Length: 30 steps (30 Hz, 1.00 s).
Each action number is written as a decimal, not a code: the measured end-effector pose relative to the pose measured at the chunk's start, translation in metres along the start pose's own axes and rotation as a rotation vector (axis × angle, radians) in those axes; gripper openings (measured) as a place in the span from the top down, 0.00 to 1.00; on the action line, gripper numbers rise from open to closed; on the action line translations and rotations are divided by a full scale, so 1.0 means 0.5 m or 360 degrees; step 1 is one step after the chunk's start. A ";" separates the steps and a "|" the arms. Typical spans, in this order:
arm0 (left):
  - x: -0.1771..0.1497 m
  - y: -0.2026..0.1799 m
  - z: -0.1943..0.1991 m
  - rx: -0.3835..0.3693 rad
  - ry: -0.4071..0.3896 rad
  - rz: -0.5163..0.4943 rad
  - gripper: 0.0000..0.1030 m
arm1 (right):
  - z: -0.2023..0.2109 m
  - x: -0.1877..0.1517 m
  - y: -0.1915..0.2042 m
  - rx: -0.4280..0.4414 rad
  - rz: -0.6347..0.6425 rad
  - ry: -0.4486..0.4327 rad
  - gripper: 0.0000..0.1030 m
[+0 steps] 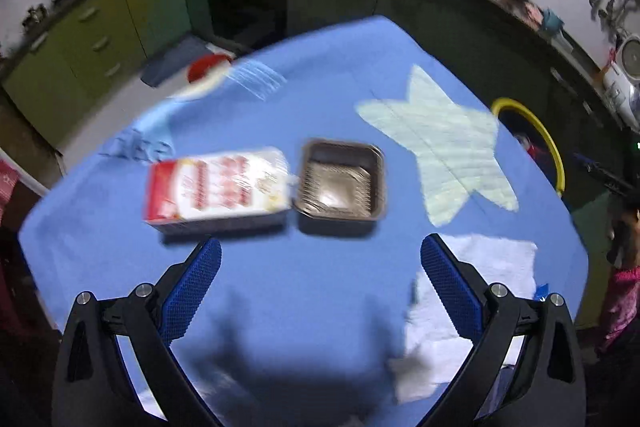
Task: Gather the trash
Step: 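Grasp the white towel by its edge with the left gripper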
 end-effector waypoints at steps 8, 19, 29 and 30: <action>-0.123 -0.179 -0.051 -0.0069 0.0216 -0.0327 0.07 | -0.013 0.000 0.004 0.0033 0.0010 0.0015 0.38; -0.157 -0.198 -0.124 -0.0036 0.0364 -0.0370 0.36 | 0.005 -0.008 -0.004 0.0054 -0.0002 -0.0016 0.37; -0.171 -0.190 -0.097 0.0044 0.0297 -0.0317 0.95 | 0.001 -0.008 -0.005 0.0078 -0.0007 -0.0015 0.36; -0.168 -0.189 -0.086 0.0044 0.0279 -0.0314 0.95 | 0.001 -0.008 -0.002 0.0083 -0.0003 -0.0014 0.36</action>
Point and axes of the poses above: each gripper's, at about its wrist camera, not at the fingertips, and z roughly against the way its jaws point, y to its left, x to its top, the point moved 6 cm from there along -z, roughly the way its jaws point, and after that the axes turned 14 degrees about z, right-handed, at the moved point
